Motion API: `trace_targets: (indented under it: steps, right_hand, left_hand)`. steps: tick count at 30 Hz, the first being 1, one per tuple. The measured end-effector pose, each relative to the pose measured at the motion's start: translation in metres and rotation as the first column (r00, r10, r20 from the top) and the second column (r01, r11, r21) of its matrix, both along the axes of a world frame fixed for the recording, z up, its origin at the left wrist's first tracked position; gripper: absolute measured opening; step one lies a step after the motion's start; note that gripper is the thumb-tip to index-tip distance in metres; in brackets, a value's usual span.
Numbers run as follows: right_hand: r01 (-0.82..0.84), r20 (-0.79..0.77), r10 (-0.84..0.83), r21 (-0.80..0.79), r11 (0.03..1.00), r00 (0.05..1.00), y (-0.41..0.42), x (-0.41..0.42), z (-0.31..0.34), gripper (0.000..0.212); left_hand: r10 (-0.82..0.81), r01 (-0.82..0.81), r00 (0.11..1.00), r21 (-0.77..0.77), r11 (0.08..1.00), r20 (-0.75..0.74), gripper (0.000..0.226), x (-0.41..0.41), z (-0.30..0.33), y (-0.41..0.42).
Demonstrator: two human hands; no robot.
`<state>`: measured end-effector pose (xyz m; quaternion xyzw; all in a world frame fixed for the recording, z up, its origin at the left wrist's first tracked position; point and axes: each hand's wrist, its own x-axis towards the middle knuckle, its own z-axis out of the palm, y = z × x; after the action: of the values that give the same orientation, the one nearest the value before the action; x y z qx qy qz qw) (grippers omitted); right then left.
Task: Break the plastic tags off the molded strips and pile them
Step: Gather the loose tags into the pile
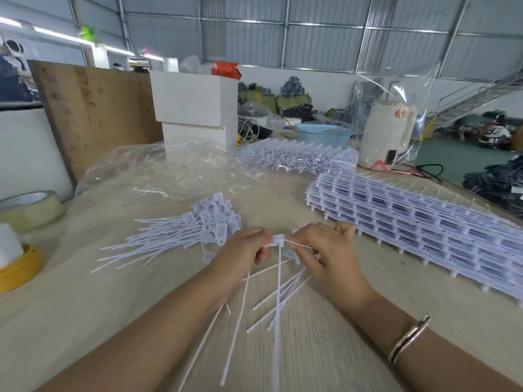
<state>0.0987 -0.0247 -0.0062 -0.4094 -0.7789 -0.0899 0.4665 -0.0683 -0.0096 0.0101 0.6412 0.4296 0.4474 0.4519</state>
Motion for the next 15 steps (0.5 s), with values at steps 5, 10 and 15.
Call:
trace_targets:
  steps: [5, 10, 15]
  right_hand:
    - [-0.144, -0.303, 0.071, -0.227, 0.963, 0.950, -0.002, -0.003, -0.002, 0.012]
    - [-0.335, -0.488, 0.182, -0.248, 0.909, 0.854, -0.003, -0.004, 0.005, 0.018]
    - [-0.454, -0.568, 0.276, -0.197, 0.869, 0.775, -0.006, -0.004, 0.017, 0.012]
  left_hand:
    - [-0.008, 0.007, 1.000, 0.040, 0.999, 0.021, 0.038, 0.002, 0.002, -0.005]
    - [-0.068, 0.065, 0.994, 0.032, 0.997, 0.087, 0.043, 0.005, 0.006, -0.010]
    - [-0.111, 0.115, 0.971, -0.008, 0.993, 0.210, 0.046, 0.005, 0.012, -0.009]
